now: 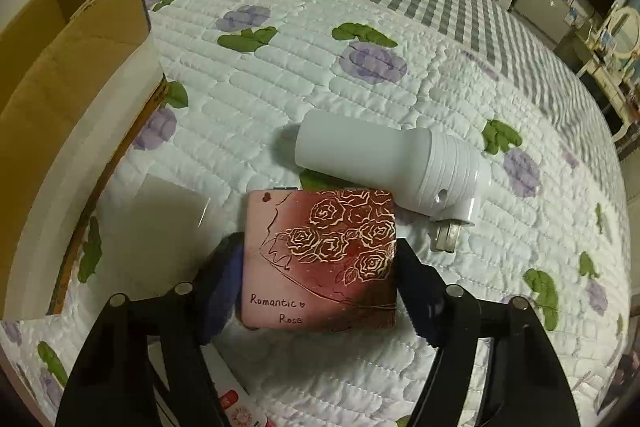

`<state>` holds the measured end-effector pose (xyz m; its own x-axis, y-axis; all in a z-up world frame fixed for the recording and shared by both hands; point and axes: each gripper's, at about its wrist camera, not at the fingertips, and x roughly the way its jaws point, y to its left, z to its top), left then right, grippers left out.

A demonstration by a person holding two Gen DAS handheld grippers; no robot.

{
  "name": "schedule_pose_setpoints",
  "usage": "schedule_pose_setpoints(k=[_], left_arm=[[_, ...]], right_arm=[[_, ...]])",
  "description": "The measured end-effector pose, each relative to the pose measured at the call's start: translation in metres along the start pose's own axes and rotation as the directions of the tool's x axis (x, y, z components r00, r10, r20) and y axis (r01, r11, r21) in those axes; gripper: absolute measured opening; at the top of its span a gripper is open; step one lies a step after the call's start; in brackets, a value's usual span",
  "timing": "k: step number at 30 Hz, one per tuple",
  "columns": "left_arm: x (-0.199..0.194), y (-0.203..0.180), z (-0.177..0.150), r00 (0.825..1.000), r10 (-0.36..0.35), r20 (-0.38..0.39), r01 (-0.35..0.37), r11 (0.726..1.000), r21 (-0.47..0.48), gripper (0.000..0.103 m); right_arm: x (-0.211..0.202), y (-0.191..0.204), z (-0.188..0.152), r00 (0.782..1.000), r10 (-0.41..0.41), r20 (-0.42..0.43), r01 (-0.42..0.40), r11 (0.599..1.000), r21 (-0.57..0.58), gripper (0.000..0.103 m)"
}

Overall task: Organize rigid objects
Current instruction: 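Grasp the pink rose-printed card case with the right gripper, then carry the pink card case into the box and release it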

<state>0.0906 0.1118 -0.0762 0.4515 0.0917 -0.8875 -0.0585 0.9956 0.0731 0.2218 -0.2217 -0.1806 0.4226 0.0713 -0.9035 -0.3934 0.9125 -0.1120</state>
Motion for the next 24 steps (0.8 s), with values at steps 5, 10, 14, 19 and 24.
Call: schedule_pose_setpoints(k=[5,10,14,19,24], left_arm=[[0.000,0.000,0.000,1.000,0.003,-0.001,-0.003,1.000,-0.006,0.009],[-0.001,-0.002,0.000,1.000,0.013,0.000,-0.013,1.000,-0.016,0.009],[-0.002,-0.004,0.001,1.000,0.015,-0.006,-0.015,1.000,-0.011,0.009],[-0.002,-0.006,0.002,1.000,0.021,-0.011,-0.021,1.000,0.008,0.009],[-0.002,-0.006,0.000,1.000,0.025,-0.007,-0.025,1.000,0.019,0.009]], right_arm=[[-0.013,-0.002,-0.005,1.000,-0.012,0.010,0.012,1.000,0.008,0.071],[-0.043,-0.003,-0.010,0.997,-0.024,0.075,0.023,1.000,0.007,0.071],[-0.073,-0.001,-0.007,0.991,-0.010,0.130,0.009,1.000,0.010,0.071],[-0.136,0.019,0.018,0.975,0.016,0.221,-0.008,0.999,-0.034,0.071],[-0.218,0.066,0.052,0.932,0.090,0.350,-0.038,0.988,-0.152,0.071]])
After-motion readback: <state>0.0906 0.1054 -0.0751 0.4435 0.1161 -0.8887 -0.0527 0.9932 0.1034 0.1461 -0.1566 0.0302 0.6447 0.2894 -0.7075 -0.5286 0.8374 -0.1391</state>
